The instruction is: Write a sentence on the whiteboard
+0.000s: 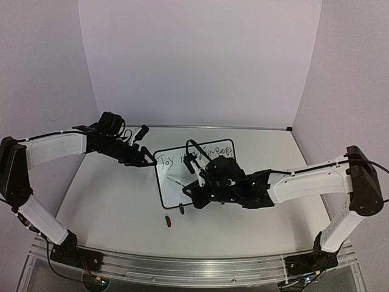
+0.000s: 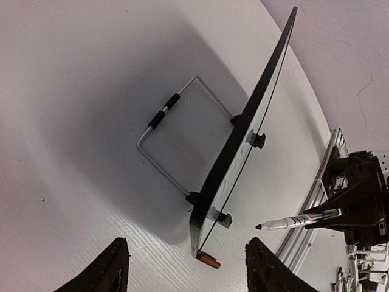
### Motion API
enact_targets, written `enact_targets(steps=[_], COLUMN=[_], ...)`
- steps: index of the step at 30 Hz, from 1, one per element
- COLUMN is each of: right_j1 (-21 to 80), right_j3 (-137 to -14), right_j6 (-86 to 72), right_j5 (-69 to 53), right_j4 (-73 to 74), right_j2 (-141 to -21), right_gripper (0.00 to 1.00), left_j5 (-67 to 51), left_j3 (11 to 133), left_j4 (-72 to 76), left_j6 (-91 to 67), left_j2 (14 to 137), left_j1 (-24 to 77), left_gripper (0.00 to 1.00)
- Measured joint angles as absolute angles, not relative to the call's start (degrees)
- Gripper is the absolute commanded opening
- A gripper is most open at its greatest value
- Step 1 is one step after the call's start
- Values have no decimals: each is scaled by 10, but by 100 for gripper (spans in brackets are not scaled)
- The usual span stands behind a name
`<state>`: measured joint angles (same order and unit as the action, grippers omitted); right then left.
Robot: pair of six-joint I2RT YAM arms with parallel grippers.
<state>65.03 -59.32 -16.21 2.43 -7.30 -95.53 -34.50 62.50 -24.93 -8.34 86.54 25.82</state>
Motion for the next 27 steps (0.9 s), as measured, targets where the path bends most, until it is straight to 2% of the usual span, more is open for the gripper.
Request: enact_targets(steps=[10,27], right_j1=[654,662], right_j3=[-597,-589], right_j6=[-160,-170], right_j5=[2,27], right_j4=[-90,-108], right_j2=[-975,-976], right_gripper=[0,0], left_j5=[-365,-338], left_j3=[625,625], left_j4=[-244,-246], left_j6=[-72,-57], left_j2=[887,901], left_j1=[268,281], left_gripper=[41,20])
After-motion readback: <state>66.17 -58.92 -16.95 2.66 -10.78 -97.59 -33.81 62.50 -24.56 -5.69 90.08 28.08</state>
